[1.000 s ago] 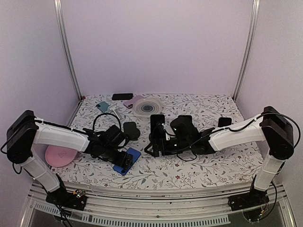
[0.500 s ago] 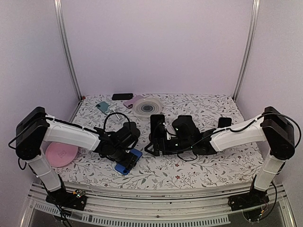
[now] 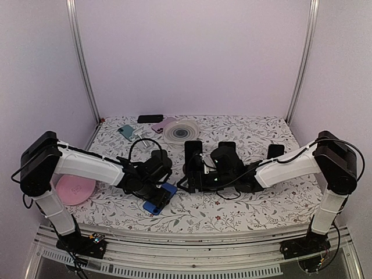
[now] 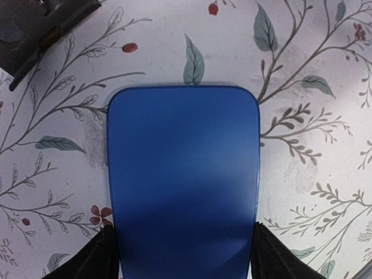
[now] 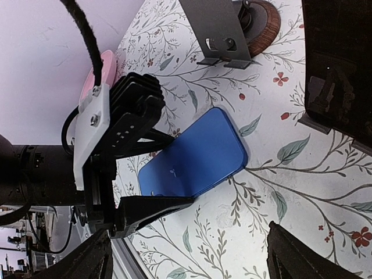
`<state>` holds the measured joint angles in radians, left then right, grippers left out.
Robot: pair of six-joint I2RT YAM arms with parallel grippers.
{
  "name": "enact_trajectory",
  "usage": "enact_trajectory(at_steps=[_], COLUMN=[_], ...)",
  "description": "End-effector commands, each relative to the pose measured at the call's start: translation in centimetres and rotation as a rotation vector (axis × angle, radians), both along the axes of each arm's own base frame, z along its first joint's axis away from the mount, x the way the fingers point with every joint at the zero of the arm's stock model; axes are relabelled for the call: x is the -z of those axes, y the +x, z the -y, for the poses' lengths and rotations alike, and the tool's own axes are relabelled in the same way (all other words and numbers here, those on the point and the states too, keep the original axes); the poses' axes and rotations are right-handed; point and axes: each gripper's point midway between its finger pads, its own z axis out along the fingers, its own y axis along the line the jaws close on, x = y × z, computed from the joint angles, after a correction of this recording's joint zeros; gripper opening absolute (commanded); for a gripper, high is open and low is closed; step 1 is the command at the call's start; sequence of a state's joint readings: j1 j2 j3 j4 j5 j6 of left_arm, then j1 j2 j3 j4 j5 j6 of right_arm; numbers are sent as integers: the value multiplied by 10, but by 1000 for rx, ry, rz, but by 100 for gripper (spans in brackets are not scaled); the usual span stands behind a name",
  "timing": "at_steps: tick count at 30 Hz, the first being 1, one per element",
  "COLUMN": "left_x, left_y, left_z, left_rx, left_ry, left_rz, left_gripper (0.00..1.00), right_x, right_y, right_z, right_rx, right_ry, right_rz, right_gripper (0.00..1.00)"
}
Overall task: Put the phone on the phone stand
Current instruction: Pick up the phone from the center of the board.
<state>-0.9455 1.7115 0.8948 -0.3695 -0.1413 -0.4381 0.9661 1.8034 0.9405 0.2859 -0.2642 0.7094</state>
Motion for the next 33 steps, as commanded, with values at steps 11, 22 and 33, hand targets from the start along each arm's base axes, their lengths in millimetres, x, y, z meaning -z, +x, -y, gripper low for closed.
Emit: enact_trajectory(at_steps=[11,22,33], left_x=[-14,-25,-31], left_y=[-20,-18,-17], left_z=[22,29,35], left_rx=[41,42,50], left_ry=[-148,-205,-253], left_rz=[-55,-31,-15], left_gripper=[59,58,57], right_x=[27,47,60], right_y=[2,0,0], right_z=[1,-5,-13], right_rx=[28,31,67], right_ry=[11,31,84], right_rz=[-97,-165,-248], right_gripper=[90,85,64])
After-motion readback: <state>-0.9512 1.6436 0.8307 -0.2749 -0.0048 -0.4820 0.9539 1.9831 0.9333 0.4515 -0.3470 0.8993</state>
